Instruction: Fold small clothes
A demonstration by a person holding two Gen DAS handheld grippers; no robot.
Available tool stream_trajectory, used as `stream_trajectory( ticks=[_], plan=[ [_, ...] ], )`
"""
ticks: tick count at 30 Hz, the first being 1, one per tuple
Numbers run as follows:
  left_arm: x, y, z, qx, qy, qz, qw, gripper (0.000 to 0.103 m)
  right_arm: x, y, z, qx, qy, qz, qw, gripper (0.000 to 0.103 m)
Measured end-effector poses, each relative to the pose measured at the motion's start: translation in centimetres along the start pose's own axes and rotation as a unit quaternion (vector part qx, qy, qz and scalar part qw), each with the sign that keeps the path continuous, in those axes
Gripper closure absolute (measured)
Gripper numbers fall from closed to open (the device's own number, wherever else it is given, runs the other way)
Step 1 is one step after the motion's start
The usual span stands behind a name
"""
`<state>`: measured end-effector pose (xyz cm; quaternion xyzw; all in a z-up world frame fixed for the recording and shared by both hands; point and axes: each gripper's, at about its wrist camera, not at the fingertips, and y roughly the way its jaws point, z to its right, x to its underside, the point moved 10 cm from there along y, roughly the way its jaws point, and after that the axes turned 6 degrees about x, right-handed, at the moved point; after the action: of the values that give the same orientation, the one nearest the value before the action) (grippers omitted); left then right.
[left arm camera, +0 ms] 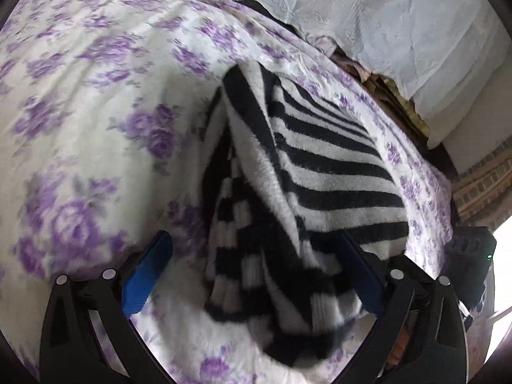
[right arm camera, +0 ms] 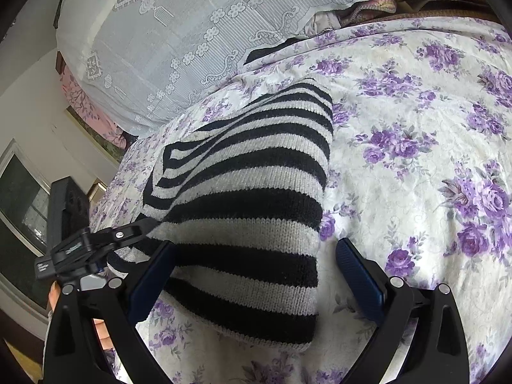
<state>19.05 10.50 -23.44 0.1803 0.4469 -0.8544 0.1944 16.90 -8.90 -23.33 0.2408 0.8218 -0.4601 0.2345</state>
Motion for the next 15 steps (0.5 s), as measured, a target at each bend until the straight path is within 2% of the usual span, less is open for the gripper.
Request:
stream_trajectory(
  ticks=[2,6,10,12,15],
  plan=[
    [-0.6,0.8,0.2,0.000,0.015,-0.003,0.9999,0.004,0.0,0.0,0.0,-0.002,0.002,0.000,1.000,0.003],
    [-1.5,1.5,0.3,0.017,0.014,0.002,0.9998,0.004,-0.5,0.3,0.2,-0.011,0.014,-0.004,1.000,0.003],
    [-1.1,1.7,2.5,0.074,0.044,-0.008,0.9962,0.004,-2.6,1.3,1.3,-0.022,0.046,-0.008,0.999,0.003],
    [-0.9,1.9,3.0,0.072,0.056,-0.005,0.9958,0.004,-3.7,2.2,1.6,-0.027,0.053,-0.007,0.998,0.003],
    [-1.4,2.3,3.0,0.084,0.044,0.000,0.9955,0.004,-4.2,2.7,1.5,-0.025,0.048,0.002,0.999,0.003]
  ],
)
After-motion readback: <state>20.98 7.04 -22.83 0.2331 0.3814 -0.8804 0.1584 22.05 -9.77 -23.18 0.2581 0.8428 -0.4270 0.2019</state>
